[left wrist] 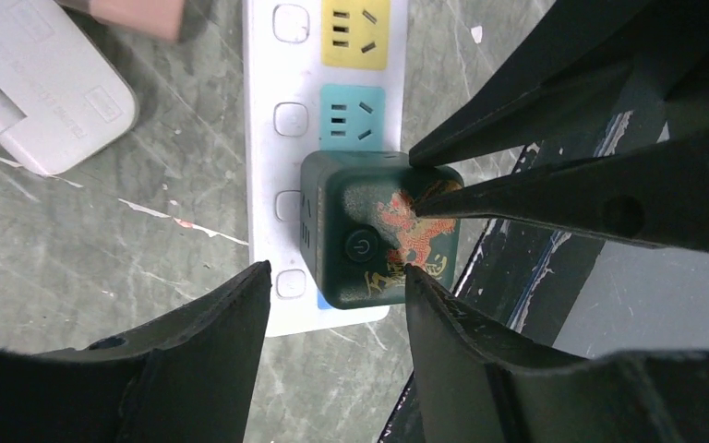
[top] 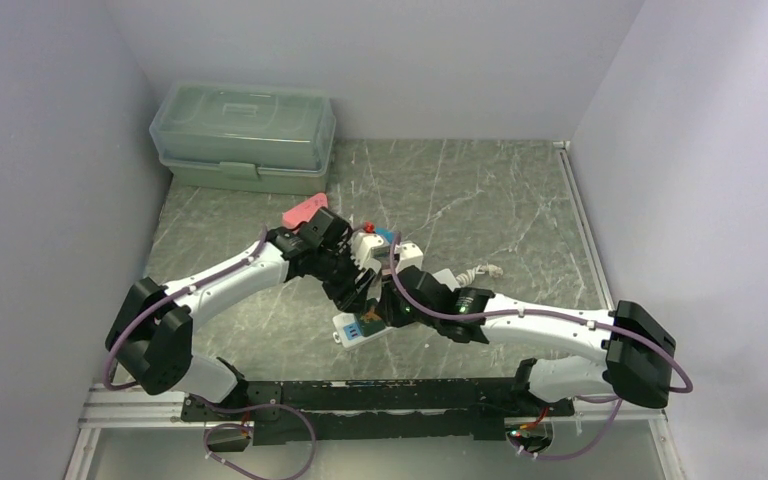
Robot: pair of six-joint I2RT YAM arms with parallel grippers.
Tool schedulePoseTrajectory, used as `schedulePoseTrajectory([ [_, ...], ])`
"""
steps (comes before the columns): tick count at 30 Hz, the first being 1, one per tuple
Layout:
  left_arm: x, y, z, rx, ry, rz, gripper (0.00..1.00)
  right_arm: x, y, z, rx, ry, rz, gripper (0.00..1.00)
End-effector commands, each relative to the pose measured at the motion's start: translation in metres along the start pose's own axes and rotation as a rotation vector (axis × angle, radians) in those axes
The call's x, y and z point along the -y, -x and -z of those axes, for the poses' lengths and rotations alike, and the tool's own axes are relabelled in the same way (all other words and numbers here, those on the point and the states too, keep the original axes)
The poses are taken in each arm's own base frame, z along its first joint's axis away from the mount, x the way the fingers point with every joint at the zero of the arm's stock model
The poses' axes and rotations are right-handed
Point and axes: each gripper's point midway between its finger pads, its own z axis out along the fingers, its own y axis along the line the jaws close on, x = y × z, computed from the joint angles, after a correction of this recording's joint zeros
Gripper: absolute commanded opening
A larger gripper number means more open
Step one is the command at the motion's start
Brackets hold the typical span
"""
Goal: Insert the plug
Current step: Press the plug into the socket.
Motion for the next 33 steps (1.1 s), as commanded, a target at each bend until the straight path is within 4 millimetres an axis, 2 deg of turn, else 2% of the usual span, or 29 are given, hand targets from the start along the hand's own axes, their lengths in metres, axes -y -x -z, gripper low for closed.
schedulePoseTrajectory([
  [1, 0.003, -0.004, -0.005, -0.006, -0.004, -0.060, 0.60, 0.025, -0.043, 0.001, -0.137, -0.061, 0.034, 0.23],
  [7, 0.001, -0.015, -0.013, -0.042, 0.018, -0.100, 0.60, 0.033, -0.054, 0.000, -0.164, -0.079, 0.042, 0.22],
  [11, -0.002, -0.023, -0.019, -0.079, 0.038, -0.132, 0.56, 0.038, -0.060, -0.002, -0.181, -0.090, 0.045, 0.22],
  [17, -0.015, -0.041, -0.025, -0.146, 0.092, -0.166, 0.56, 0.042, -0.066, -0.004, -0.198, -0.100, 0.051, 0.21],
  [28, -0.025, -0.077, -0.034, -0.258, 0.110, -0.200, 0.47, 0.051, -0.074, -0.007, -0.236, -0.125, 0.046, 0.17],
  [31, -0.026, -0.077, -0.034, -0.262, 0.115, -0.204, 0.47, 0.051, -0.072, -0.006, -0.231, -0.123, 0.039, 0.18],
  [33, -0.027, -0.069, -0.032, -0.245, 0.130, -0.213, 0.50, 0.049, -0.066, -0.005, -0.218, -0.118, 0.034, 0.19],
])
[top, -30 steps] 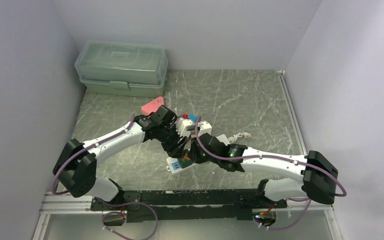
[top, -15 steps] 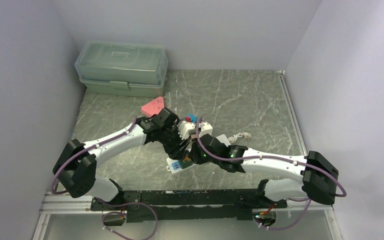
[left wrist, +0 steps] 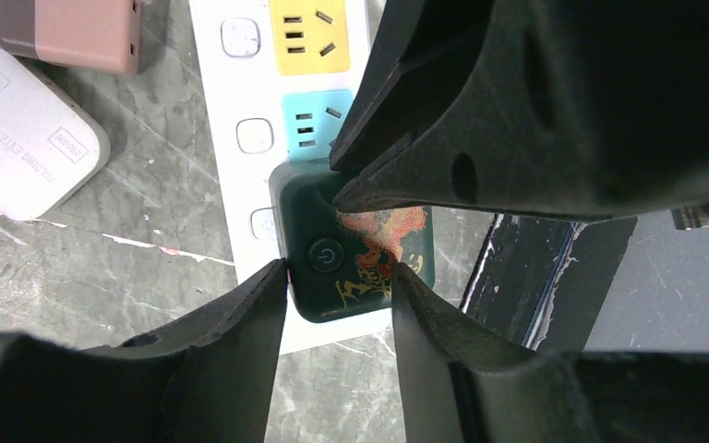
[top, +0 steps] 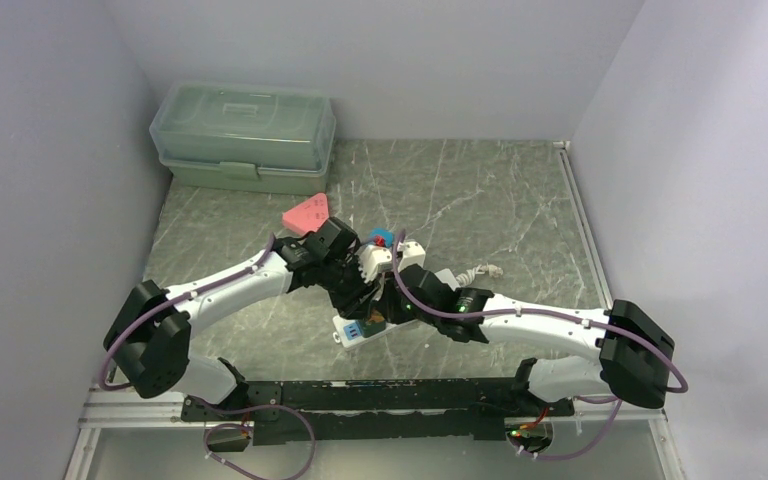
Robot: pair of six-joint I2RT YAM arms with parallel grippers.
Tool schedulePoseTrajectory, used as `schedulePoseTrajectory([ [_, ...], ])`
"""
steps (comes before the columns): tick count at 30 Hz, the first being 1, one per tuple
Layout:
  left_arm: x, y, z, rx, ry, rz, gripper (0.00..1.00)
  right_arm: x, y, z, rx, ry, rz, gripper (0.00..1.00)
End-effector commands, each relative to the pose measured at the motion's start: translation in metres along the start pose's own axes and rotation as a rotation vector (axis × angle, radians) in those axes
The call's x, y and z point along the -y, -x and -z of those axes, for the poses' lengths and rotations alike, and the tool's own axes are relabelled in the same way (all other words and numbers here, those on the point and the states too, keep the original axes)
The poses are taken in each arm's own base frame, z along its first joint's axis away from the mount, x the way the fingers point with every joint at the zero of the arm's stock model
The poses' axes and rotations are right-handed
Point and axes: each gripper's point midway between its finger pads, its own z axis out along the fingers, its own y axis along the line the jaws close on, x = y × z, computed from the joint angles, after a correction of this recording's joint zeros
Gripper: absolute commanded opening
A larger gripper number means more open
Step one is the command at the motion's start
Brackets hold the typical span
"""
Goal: Insert the plug
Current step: Press the plug into the socket, then adjust the socket at the center of the board.
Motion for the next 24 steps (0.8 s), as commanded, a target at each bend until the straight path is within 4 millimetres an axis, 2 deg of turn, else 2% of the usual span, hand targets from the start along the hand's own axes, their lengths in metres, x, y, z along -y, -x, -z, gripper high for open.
schedulePoseTrajectory([
  [1, -0.033, -0.057, -0.013, -0.221, 0.141, -0.064, 0.54, 0.043, -0.063, 0.006, -0.236, -0.122, 0.069, 0.22],
  [3, -0.038, -0.044, -0.006, -0.202, 0.175, -0.075, 0.66, 0.039, -0.051, 0.009, -0.213, -0.122, 0.071, 0.34],
  [5, -0.045, -0.024, 0.006, -0.154, 0.219, -0.087, 0.81, 0.034, -0.037, 0.013, -0.181, -0.120, 0.077, 0.48],
  [7, -0.050, -0.001, 0.022, -0.103, 0.242, -0.077, 0.97, 0.030, -0.023, 0.020, -0.148, -0.116, 0.080, 0.57],
  [9, -0.055, 0.021, 0.041, -0.050, 0.252, -0.062, 1.00, 0.026, -0.011, 0.027, -0.114, -0.109, 0.083, 0.63],
  [11, -0.062, 0.038, 0.061, -0.002, 0.268, -0.045, 1.00, 0.026, 0.000, 0.034, -0.077, -0.116, 0.084, 0.65],
  [14, -0.073, 0.050, 0.090, 0.055, 0.262, 0.023, 1.00, 0.023, 0.005, 0.044, -0.032, -0.087, 0.087, 0.51],
  [17, -0.092, 0.045, 0.113, 0.086, 0.283, 0.091, 1.00, 0.011, 0.000, 0.052, -0.009, -0.039, 0.141, 0.39],
  [20, -0.114, 0.031, 0.128, 0.105, 0.322, 0.161, 1.00, -0.005, -0.022, 0.052, -0.037, 0.000, 0.254, 0.19],
  [22, -0.126, 0.023, 0.136, 0.109, 0.355, 0.202, 1.00, -0.009, -0.045, 0.048, -0.081, 0.014, 0.325, 0.07],
  [24, -0.135, 0.019, 0.144, 0.118, 0.388, 0.224, 1.00, -0.011, -0.065, 0.041, -0.113, 0.033, 0.368, 0.00],
])
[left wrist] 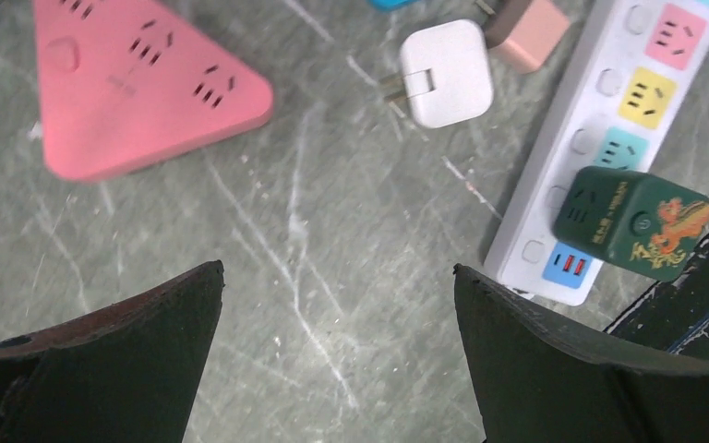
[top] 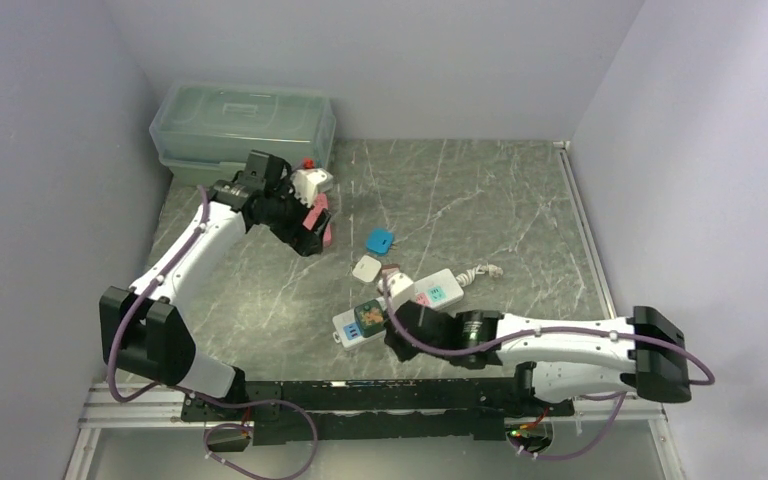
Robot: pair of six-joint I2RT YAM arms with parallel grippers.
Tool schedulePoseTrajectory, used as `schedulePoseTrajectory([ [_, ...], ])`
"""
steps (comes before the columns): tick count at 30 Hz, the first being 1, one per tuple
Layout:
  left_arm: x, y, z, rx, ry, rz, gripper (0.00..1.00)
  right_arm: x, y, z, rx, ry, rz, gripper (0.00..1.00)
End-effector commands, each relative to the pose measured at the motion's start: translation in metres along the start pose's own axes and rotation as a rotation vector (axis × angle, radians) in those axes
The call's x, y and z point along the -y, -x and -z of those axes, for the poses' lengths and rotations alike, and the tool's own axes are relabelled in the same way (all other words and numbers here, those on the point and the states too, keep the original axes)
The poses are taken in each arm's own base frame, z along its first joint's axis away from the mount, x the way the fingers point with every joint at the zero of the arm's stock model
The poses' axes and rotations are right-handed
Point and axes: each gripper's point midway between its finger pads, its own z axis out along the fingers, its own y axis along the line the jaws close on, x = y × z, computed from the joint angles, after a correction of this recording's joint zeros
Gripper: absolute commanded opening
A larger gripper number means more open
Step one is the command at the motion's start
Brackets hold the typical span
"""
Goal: Insert the plug
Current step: Adjust the socket at the center of the board.
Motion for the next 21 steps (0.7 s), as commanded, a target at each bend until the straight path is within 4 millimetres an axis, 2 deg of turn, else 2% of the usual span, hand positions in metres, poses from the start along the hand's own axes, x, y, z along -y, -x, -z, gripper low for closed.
schedulePoseTrajectory([
  [1, -0.012, -0.004, 0.015, 0.016, 0.023, 0.032, 1.00, -0.005, -0.040, -0.017, -0.055, 0.002, 0.141, 0.00],
  [5, -0.029, -0.001, 0.025, 0.040, 0.090, 0.053, 1.00, -0.009, -0.050, -0.034, -0.045, -0.001, 0.228, 0.00],
  [12, -0.064, -0.021, 0.004, -0.101, 0.175, 0.087, 1.00, -0.020, -0.041, -0.069, 0.020, -0.049, 0.326, 0.00],
  [15, -0.078, -0.020, 0.000, -0.089, 0.203, 0.087, 1.00, -0.033, -0.036, -0.083, 0.052, -0.038, 0.327, 0.00],
  [21, -0.092, -0.017, 0.004, -0.067, 0.214, 0.106, 1.00, -0.040, -0.031, -0.103, 0.075, -0.037, 0.306, 0.00],
])
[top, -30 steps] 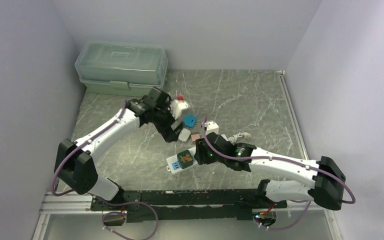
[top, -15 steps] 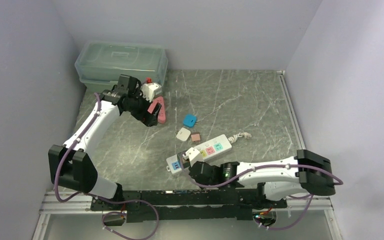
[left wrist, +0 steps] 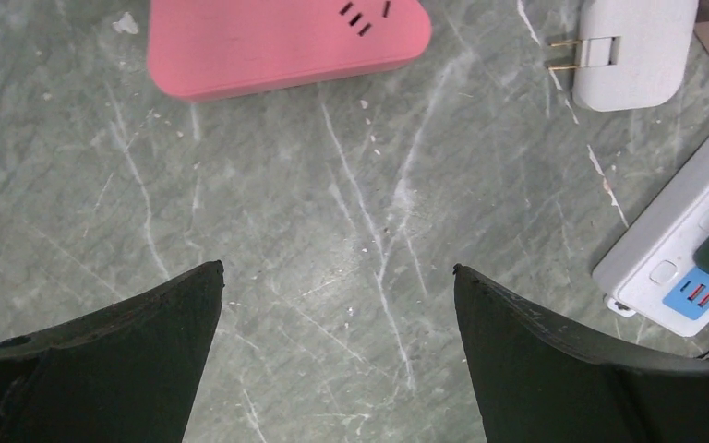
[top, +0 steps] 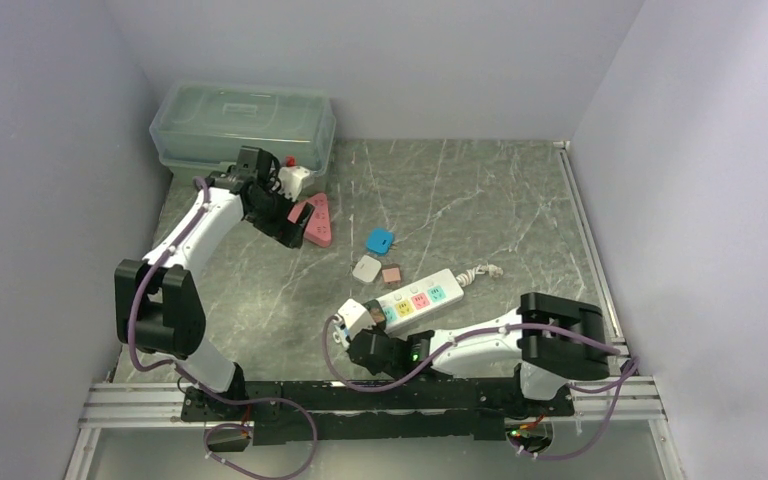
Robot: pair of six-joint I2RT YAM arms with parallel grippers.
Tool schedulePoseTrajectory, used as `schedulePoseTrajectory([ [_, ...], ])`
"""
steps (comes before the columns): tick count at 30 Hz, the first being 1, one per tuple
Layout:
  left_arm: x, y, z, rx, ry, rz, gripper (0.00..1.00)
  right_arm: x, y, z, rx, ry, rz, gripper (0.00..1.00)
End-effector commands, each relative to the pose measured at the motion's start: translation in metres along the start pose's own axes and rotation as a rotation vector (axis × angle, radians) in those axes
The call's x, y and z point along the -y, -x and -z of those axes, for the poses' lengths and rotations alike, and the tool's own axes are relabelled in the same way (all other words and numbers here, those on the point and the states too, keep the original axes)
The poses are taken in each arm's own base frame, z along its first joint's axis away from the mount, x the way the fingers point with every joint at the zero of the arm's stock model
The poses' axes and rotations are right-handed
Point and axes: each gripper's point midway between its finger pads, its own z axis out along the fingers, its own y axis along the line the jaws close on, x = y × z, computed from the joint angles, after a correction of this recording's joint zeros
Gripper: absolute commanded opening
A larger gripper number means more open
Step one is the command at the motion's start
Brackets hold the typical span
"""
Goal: Insert the plug
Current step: Adjust the socket at the center of the board.
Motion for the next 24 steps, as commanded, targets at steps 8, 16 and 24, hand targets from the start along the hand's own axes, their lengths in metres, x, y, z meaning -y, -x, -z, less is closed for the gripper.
schedulePoseTrajectory([
  [8, -0.030, 0.017, 0.012, 0.092, 0.051, 0.015, 1.00, 0.027, 0.060, -0.031, 0.148, -0.068, -0.137, 0.00],
  [16, -0.047, 0.017, 0.015, 0.114, 0.060, 0.042, 1.00, 0.029, 0.085, -0.038, 0.167, -0.080, -0.161, 0.00],
  [24, -0.050, 0.004, 0.006, 0.128, 0.004, -0.050, 0.94, 0.049, 0.181, 0.032, 0.350, -0.057, -0.265, 0.00],
])
